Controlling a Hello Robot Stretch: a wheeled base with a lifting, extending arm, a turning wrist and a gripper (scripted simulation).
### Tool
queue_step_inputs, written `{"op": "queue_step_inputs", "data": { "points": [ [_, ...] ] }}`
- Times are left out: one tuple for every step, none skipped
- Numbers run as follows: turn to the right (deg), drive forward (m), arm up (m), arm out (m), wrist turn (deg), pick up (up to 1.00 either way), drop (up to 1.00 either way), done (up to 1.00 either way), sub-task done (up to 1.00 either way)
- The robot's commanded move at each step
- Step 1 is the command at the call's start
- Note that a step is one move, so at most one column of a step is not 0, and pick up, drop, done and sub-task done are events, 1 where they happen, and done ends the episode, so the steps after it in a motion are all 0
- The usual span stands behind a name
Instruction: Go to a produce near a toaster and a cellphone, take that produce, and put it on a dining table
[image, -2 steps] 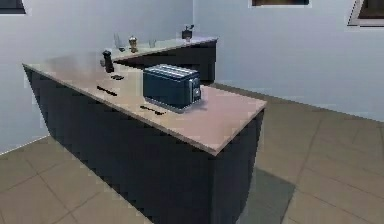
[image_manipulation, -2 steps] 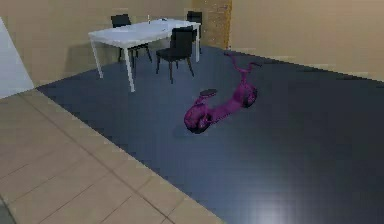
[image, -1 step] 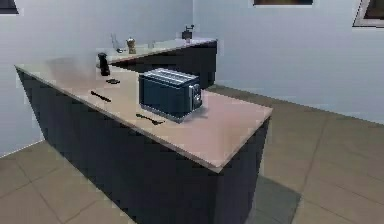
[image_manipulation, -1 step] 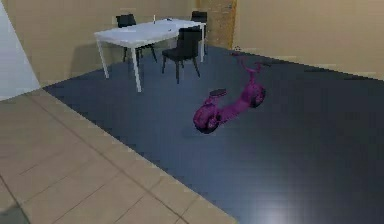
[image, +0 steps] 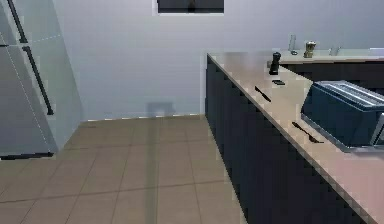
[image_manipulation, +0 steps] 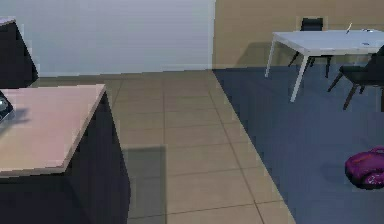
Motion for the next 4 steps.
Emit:
{"op": "queue_step_inputs", "data": {
  "points": [
    [-15.0,0.0,0.0,0.0,0.0,0.0,0.0,0.0,0.0],
    [0.0,0.05,0.0,0.0,0.0,0.0,0.0,0.0,0.0],
    [6.0,0.0,0.0,0.0,0.0,0.0,0.0,0.0,0.0],
    [0.0,0.55,0.0,0.0,0.0,0.0,0.0,0.0,0.0]
  ]
}}
